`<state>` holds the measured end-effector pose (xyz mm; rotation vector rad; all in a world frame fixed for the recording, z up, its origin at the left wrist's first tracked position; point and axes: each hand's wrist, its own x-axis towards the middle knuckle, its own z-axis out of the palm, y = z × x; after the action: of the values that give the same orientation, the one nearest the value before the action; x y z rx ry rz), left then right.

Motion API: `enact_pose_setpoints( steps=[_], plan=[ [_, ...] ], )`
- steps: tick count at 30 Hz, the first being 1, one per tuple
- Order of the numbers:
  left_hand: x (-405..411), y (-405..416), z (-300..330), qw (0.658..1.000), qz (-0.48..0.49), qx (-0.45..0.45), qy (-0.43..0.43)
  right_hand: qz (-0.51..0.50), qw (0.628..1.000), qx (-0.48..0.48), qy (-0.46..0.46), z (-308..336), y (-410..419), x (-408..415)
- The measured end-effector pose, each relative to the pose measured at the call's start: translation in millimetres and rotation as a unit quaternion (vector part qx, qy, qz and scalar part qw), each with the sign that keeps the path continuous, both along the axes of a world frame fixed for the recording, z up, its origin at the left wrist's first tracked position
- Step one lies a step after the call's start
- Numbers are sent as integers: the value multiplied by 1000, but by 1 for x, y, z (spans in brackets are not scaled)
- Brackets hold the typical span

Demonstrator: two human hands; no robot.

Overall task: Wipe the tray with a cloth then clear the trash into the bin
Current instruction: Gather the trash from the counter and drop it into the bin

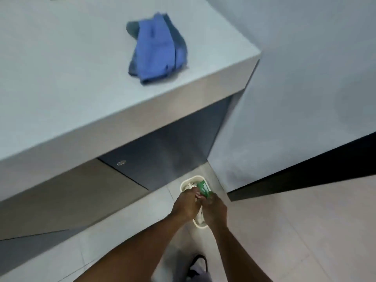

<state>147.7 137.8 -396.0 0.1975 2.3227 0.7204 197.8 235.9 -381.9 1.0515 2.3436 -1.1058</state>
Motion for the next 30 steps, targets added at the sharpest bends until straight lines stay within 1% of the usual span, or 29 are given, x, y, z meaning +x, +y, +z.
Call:
enact_pose_setpoints(
  steps=[2,5,7,8,10,11,13,15,17,20,23,26,30],
  plan=[
    [-19,3,69,999,24,17,22,6,999,-16,37,69,4,-21],
    [-48,4,173,996,13,32,86,28,993,-18,111,169,9,-48],
    [-63,2,242,989,-2,60,134,48,987,12,150,232,9,-65],
    [-70,1,277,984,-12,73,160,56,983,41,168,263,8,-73],
    [-84,-2,340,971,-29,93,220,72,969,101,215,321,6,-93],
    [-93,-6,369,962,-19,100,252,82,959,115,244,349,3,-104],
    [-113,-20,419,945,13,114,308,108,941,122,298,396,-6,-130],
    [-133,-42,454,932,23,114,343,140,922,130,336,431,-20,-155],
    [-149,-72,478,927,52,90,361,163,912,127,355,452,-41,-178],
    [-167,-125,493,914,107,81,382,190,906,89,367,465,-84,-202],
    [-174,-186,491,910,138,79,384,194,912,50,359,461,-134,-214],
    [-184,-252,484,912,144,53,381,225,913,48,338,450,-180,-223],
    [-198,-327,490,902,180,31,392,251,906,54,335,455,-228,-241]
  ],
)
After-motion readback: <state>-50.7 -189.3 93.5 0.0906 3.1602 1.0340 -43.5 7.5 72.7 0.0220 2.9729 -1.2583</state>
